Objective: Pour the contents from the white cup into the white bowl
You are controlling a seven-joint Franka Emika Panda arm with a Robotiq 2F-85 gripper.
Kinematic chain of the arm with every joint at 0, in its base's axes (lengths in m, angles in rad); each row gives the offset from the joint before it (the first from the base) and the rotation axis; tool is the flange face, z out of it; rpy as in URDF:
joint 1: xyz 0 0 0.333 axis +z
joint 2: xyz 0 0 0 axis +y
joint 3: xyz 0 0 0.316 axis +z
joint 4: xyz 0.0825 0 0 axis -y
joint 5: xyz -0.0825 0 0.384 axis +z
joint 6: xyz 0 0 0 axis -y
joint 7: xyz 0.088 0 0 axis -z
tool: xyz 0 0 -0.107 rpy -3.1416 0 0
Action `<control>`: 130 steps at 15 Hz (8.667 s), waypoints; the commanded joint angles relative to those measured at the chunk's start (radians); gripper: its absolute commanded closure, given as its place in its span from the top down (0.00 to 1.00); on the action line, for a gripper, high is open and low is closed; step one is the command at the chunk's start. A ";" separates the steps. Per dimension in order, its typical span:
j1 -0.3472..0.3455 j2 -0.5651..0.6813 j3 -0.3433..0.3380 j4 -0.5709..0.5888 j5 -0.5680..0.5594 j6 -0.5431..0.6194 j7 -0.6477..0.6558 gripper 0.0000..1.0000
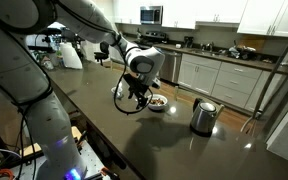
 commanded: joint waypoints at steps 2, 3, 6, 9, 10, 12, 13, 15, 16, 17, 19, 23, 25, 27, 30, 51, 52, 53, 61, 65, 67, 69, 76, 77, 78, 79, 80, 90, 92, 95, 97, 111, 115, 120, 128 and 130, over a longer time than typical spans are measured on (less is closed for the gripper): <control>0.027 -0.058 0.055 -0.022 0.010 -0.066 0.004 1.00; 0.012 -0.014 0.040 -0.001 0.018 -0.042 -0.001 1.00; 0.018 -0.017 0.048 -0.002 0.018 -0.044 -0.001 1.00; 0.026 0.003 0.049 0.007 0.037 -0.057 0.010 1.00; 0.031 0.009 0.051 0.007 0.053 -0.059 -0.001 1.00; 0.040 0.016 0.058 0.009 0.097 -0.082 -0.006 1.00; 0.044 0.020 0.059 0.006 0.123 -0.098 -0.005 1.00; 0.045 0.019 0.054 -0.008 0.197 -0.132 -0.018 1.00; 0.047 0.007 0.050 -0.025 0.261 -0.139 -0.032 1.00; 0.048 -0.001 0.049 -0.043 0.317 -0.136 -0.042 1.00; 0.055 0.002 0.059 -0.065 0.404 -0.113 -0.098 1.00; 0.043 0.014 0.067 -0.052 0.374 -0.122 -0.072 1.00; 0.043 0.014 0.067 -0.052 0.374 -0.122 -0.073 1.00; 0.054 0.008 0.076 -0.067 0.412 -0.108 -0.076 1.00; 0.069 -0.018 0.100 -0.115 0.494 -0.089 -0.069 1.00; 0.043 0.009 0.128 -0.234 0.867 -0.037 0.178 1.00; 0.044 0.010 0.130 -0.230 0.867 -0.038 0.182 1.00; 0.044 0.011 0.131 -0.229 0.867 -0.038 0.183 1.00; 0.047 0.105 0.130 -0.214 0.987 0.034 0.209 1.00; 0.055 0.211 0.134 -0.159 1.066 0.070 0.257 1.00; 0.058 0.272 0.133 -0.109 1.114 0.061 0.287 1.00; 0.066 0.333 0.137 -0.052 1.163 0.068 0.322 1.00; 0.124 0.506 0.161 0.110 1.343 0.119 0.389 1.00; 0.134 0.515 0.164 0.118 1.350 0.127 0.409 1.00; 0.145 0.524 0.167 0.126 1.330 0.123 0.438 1.00; 0.130 0.502 0.153 0.100 1.317 0.096 0.382 1.00; 0.138 0.514 0.156 0.108 1.317 0.097 0.396 1.00; 0.133 0.493 0.155 0.052 1.351 0.094 0.407 1.00; 0.128 0.492 0.153 0.035 1.377 0.085 0.393 1.00; 0.127 0.498 0.150 0.028 1.424 0.084 0.388 1.00; 0.130 0.505 0.150 0.036 1.450 0.089 0.396 1.00; 0.151 0.604 0.186 0.113 1.514 0.081 0.415 1.00; 0.161 0.633 0.198 0.124 1.560 0.084 0.407 0.77; 0.166 0.646 0.204 0.125 1.595 0.087 0.410 0.47; 0.168 0.643 0.204 0.125 1.604 0.091 0.418 0.00; 0.169 0.642 0.204 0.124 1.603 0.091 0.418 0.04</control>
